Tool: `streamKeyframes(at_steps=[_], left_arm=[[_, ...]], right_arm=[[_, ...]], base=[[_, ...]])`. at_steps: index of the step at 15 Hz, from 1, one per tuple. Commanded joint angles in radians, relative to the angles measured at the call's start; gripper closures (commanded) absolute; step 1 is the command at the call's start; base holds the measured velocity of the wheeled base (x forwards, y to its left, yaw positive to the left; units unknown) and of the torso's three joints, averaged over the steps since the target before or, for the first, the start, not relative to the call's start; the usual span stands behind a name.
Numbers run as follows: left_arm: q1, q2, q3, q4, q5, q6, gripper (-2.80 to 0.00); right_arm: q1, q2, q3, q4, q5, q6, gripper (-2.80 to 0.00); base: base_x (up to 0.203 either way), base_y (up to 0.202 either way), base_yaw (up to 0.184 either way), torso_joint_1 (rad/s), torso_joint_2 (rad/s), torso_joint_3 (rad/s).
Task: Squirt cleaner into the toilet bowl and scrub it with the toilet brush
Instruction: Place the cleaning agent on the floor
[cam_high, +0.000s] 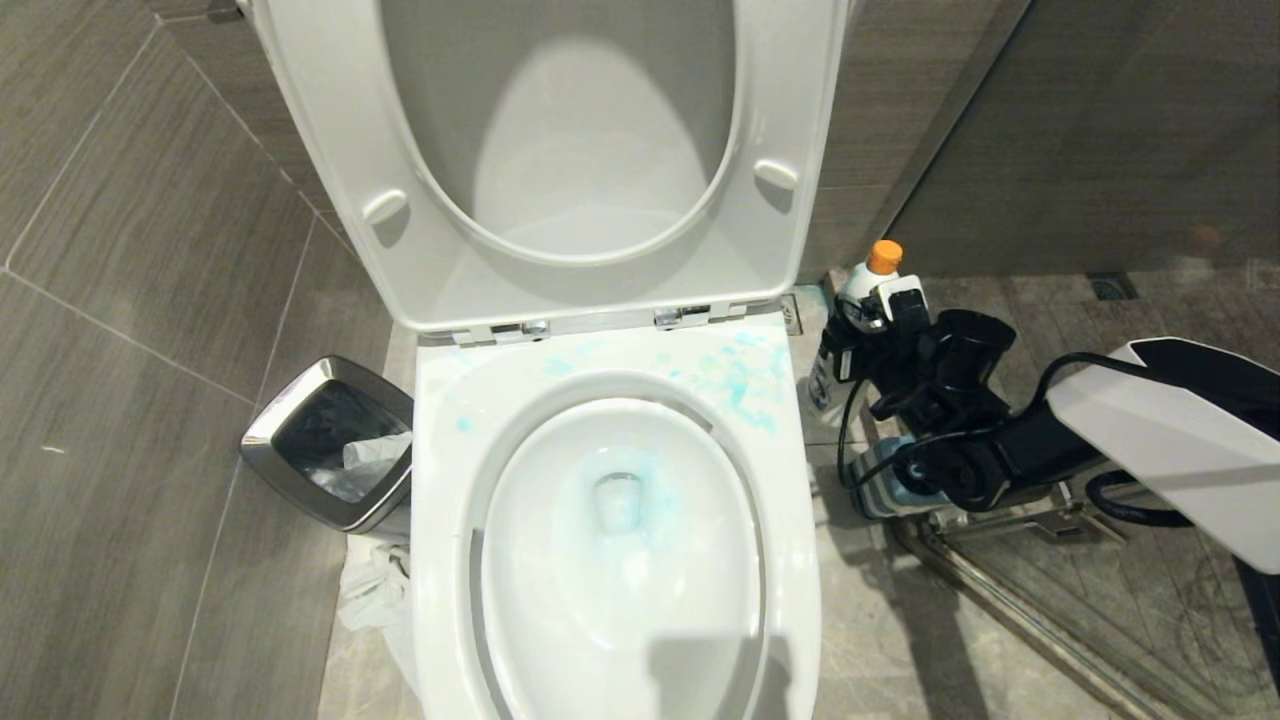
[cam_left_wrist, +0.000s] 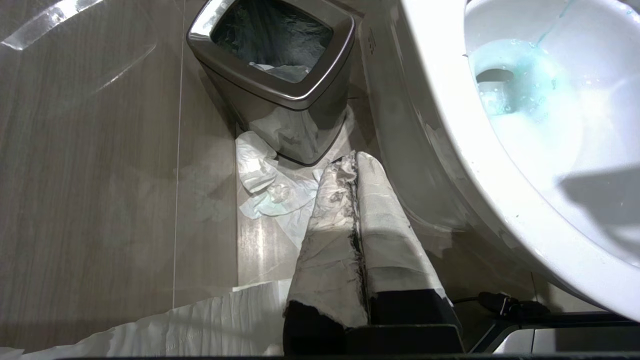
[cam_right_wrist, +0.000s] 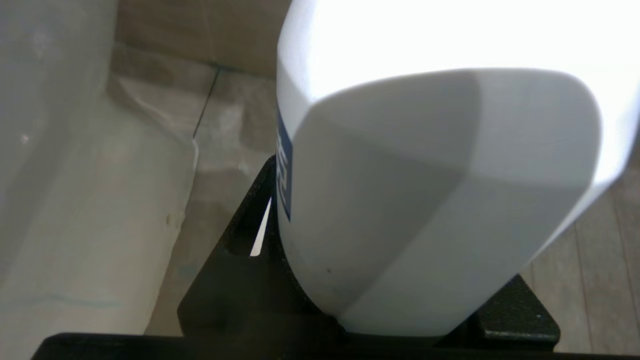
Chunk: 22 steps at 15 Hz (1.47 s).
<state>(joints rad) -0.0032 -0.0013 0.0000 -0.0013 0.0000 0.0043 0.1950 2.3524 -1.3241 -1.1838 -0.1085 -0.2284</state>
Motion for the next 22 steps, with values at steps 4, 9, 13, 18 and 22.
streamKeyframes(at_steps=[4,9,13,18,22], left_arm=[[0.000,0.001,0.000,0.000,0.000,-0.001,0.00],[0.001,0.001,0.000,-0.001,0.000,0.003,0.00],[0.000,0.001,0.000,0.000,0.000,0.005,0.00],[0.000,0.001,0.000,0.000,0.000,0.005,0.00],[0.002,0.001,0.000,0.000,0.000,0.005,0.00]], right_arm=[[-0.002,0.017,0.011,-0.008,-0.003,-0.002,0.00],[-0.002,0.043,0.034,-0.050,-0.003,-0.003,0.00],[0.001,0.061,0.040,-0.088,0.000,-0.003,0.00],[0.004,0.071,-0.013,-0.170,0.076,-0.005,0.00],[0.024,0.089,-0.113,-0.240,0.137,-0.020,0.00]], base=[[0.000,0.000,0.000,0.000,0.00,0.000],[0.000,0.000,0.000,0.000,0.00,0.000],[0.000,0.000,0.000,0.001,0.00,-0.085],[0.000,0.000,0.000,0.003,0.00,-0.185],[0.000,0.000,0.000,0.005,0.00,-0.197]])
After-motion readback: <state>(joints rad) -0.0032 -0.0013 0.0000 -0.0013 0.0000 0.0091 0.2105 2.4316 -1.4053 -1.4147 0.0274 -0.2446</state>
